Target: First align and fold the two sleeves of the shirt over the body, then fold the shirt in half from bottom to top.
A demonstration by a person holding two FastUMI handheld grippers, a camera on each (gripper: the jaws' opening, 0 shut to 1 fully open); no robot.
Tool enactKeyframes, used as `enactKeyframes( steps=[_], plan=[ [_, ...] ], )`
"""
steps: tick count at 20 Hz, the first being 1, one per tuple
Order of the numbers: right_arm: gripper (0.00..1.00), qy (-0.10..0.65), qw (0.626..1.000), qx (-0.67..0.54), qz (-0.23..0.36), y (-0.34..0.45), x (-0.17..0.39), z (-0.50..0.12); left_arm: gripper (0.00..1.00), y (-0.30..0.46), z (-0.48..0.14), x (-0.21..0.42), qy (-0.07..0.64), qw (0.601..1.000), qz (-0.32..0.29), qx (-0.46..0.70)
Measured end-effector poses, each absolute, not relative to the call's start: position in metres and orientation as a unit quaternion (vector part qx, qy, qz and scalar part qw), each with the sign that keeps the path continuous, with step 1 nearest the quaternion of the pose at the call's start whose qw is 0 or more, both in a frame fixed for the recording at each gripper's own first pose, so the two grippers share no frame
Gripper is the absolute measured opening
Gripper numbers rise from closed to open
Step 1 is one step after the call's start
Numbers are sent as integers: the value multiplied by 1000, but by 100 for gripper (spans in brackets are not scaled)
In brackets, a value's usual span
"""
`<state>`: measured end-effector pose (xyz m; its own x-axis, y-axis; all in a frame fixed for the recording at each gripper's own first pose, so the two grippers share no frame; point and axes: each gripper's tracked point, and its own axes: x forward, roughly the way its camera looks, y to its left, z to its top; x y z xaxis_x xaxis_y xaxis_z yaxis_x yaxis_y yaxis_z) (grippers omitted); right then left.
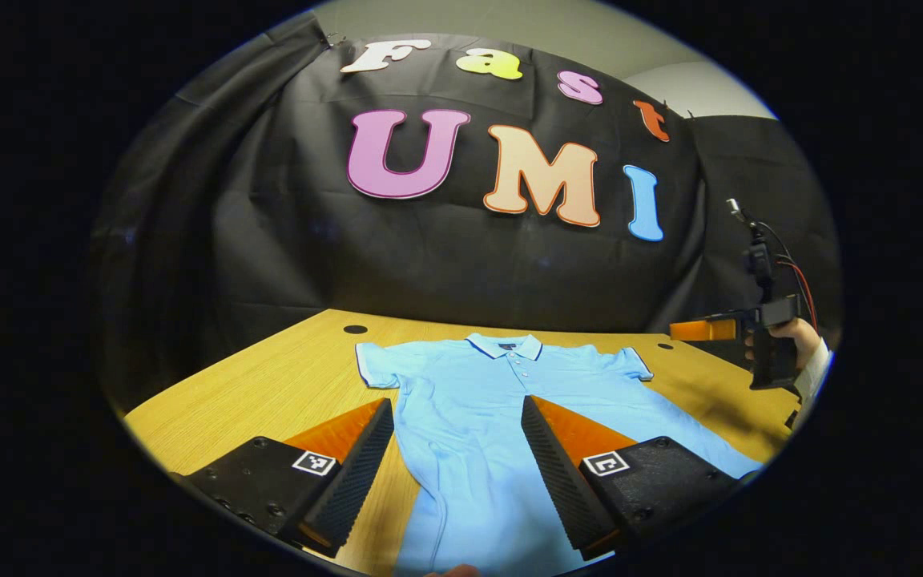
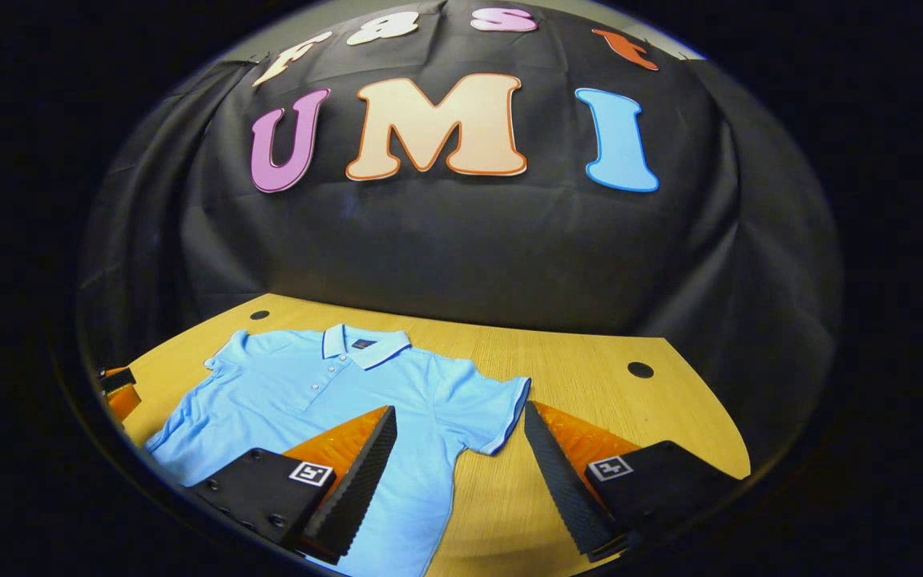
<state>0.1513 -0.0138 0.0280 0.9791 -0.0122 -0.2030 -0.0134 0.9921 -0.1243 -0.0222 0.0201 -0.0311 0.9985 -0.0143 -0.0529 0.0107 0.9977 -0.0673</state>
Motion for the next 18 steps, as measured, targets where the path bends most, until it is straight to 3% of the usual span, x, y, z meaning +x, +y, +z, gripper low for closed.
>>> enactKeyframes(
  steps=[5,10,18],
  plan=[
    [99,143,989,-48,-9,-29,212,20,95,22,-38,-26,36,999,-2,-39],
    [99,206,975,-54,-60,-63,263,-24,95,16,-37,-30,35,999,-11,-37],
    [99,246,966,-14,-80,-81,295,-63,95,23,-40,-34,45,999,1,-25]
  ],
)
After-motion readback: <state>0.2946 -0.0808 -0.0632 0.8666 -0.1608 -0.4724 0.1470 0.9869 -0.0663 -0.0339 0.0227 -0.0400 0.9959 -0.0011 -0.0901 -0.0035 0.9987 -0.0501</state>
